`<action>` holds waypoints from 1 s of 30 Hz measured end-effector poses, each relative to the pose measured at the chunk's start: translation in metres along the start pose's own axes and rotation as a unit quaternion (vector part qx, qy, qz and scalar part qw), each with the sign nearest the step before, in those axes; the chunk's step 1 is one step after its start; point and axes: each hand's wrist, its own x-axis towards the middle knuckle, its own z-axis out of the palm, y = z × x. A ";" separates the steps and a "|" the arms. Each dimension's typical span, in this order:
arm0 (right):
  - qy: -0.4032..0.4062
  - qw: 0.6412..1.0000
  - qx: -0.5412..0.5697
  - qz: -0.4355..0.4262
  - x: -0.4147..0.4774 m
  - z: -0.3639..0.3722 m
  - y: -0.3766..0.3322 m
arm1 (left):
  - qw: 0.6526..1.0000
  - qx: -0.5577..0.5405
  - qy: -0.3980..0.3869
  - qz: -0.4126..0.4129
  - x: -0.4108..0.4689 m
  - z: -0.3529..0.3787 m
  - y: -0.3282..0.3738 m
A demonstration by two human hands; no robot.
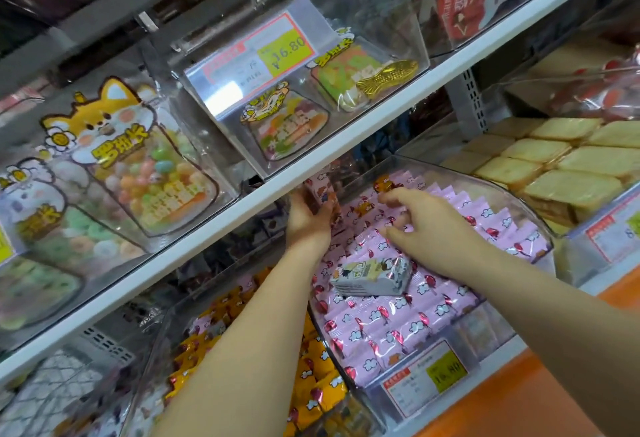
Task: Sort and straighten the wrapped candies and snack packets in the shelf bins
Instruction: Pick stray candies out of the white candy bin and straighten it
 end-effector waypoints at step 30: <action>-0.025 0.999 -0.041 -0.005 0.001 0.004 0.005 | 0.961 0.253 0.014 0.107 0.022 0.004 -0.020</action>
